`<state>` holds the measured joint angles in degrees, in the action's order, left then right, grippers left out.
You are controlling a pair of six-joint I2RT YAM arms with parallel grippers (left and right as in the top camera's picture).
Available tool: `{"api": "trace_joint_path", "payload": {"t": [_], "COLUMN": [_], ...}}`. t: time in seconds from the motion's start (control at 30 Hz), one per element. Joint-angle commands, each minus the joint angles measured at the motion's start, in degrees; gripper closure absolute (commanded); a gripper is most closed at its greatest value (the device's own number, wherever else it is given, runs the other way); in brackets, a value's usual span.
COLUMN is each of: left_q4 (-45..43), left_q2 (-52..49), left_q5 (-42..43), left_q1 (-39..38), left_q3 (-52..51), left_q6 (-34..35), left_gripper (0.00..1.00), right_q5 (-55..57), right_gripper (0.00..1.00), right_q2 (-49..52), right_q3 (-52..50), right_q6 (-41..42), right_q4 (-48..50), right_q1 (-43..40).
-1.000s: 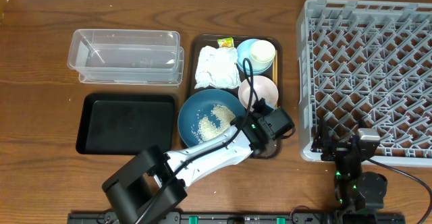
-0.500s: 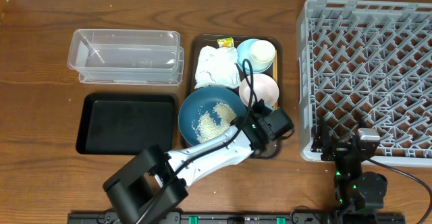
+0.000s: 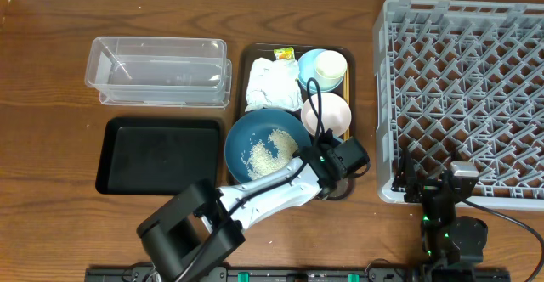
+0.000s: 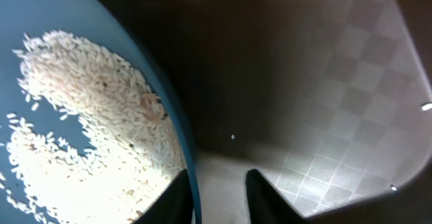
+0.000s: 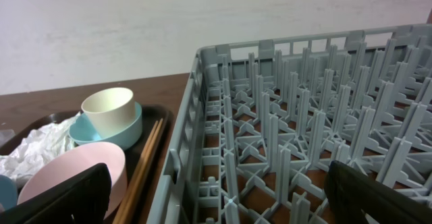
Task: Sort waste into correct bins and load items into the dishwasher rack
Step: 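Reach the left gripper to the blue rice bowl and grasp its rim, then lift the blue bowl over the black tray and tip rice out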
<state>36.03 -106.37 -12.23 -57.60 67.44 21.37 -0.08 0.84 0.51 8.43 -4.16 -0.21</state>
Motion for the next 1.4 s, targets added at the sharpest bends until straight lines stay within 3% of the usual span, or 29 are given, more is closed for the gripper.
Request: {"api": "trace_joint_path", "payload": {"t": [0.0,0.03,0.13,0.6,0.93,1.37], "left_q4": [0.33,0.28,0.72,6.71,9.79,8.90], "left_q2": [-0.81,-0.59,0.33,12.33,20.92,32.06], "left_q5": [0.17,0.13,0.17,-0.72,0.04,19.63], "left_q1": [-0.11,-0.04,-0.02,0.46,5.92,24.61], "left_q3": [0.17,0.20,0.55,0.96,0.96,0.94], "left_q6": [-0.02,-0.02,0.33,3.87,4.37,4.22], "left_gripper": [0.81,0.81,0.94,0.94,0.94,0.94], "right_q5": [0.02,0.02,0.02,0.02,0.02,0.02], "right_gripper": [0.01,0.01,0.01,0.01,0.01,0.01], "right_q2": [-0.09,-0.09,-0.09,-0.09,-0.09,-0.09], "right_q3": [-0.20,-0.20,-0.20,-0.20,-0.20,-0.20], "right_q6": [-0.81,-0.81,-0.81,-0.81,-0.81,-0.81], "right_q4": [-0.07,-0.07,-0.07,-0.07,-0.07,-0.07], "right_q1": [-0.68,-0.68,-0.68,-0.68,-0.68,-0.68]}}
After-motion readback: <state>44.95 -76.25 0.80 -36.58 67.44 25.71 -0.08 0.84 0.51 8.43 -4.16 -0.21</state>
